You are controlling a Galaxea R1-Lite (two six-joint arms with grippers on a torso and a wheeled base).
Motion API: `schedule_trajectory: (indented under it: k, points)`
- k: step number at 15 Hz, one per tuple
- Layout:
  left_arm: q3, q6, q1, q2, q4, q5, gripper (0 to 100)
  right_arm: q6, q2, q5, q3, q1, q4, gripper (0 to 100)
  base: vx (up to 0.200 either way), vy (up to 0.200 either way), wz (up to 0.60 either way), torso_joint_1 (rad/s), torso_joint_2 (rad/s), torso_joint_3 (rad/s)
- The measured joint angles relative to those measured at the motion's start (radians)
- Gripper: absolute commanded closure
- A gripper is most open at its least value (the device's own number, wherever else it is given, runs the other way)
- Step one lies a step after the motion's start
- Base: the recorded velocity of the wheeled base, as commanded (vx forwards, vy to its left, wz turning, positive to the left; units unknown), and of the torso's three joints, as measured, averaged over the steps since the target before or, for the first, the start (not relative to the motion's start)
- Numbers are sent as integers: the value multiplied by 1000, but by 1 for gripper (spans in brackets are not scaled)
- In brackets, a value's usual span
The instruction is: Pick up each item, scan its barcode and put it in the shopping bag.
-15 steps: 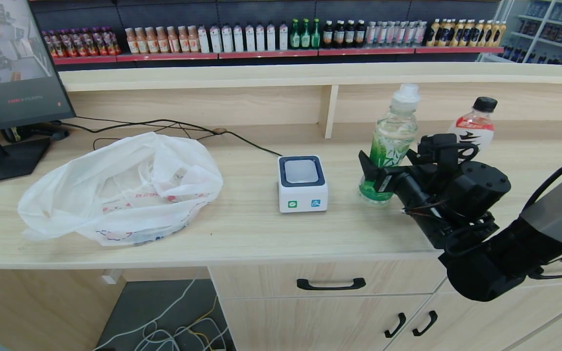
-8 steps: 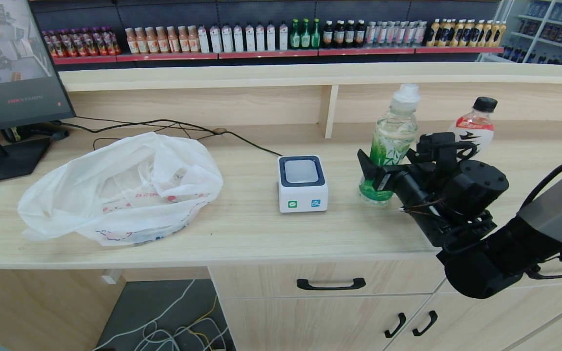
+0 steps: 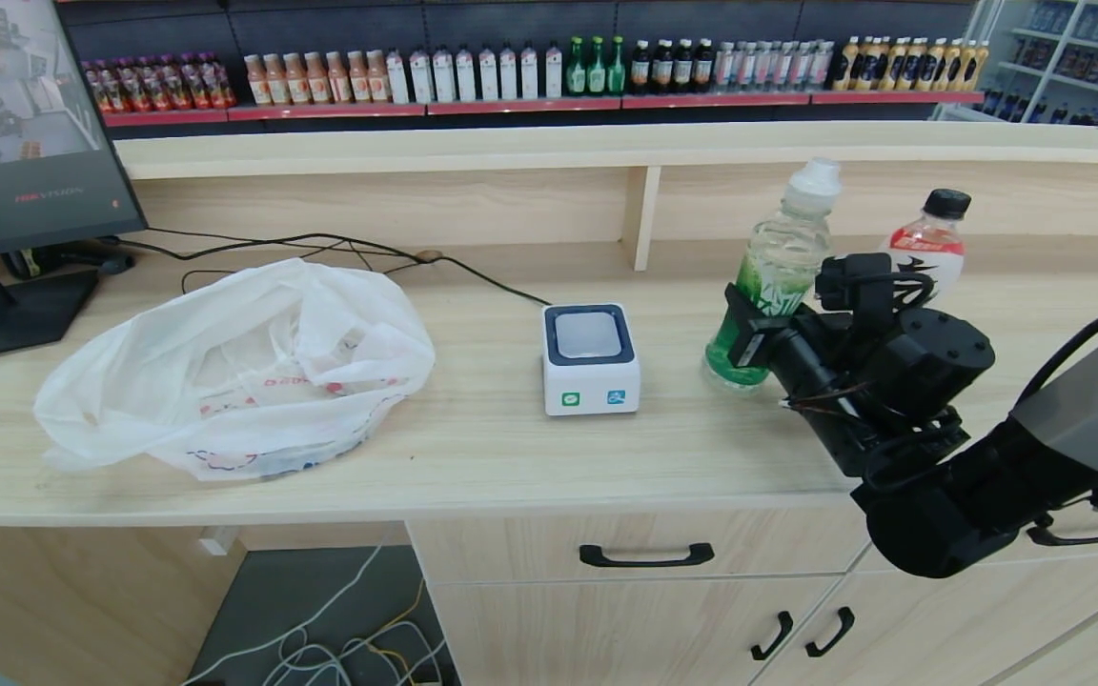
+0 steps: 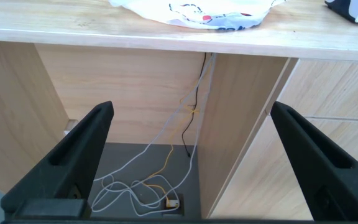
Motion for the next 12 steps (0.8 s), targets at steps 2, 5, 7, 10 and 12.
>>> schedule_trajectory:
  k: [2,5,7,10,12]
  points:
    - [0,0,0,0,0,1,0,-1,-2,-3,4,1,1,100,0,0,0,0,0,0]
    - [0,0,0,0,0,0,0,-1,-9,-4,5,0,1,100,0,0,0,0,0,0]
    - [0,0,0,0,0,0,0,0,-14,-4,5,0,3,100,0,0,0,0,0,0]
    - [0,0,0,0,0,0,0,-1,-32,-5,13,0,3,100,0,0,0,0,0,0]
    - [0,0,0,0,0,0,0,-3,-55,-2,32,1,3,100,0,0,0,0,0,0]
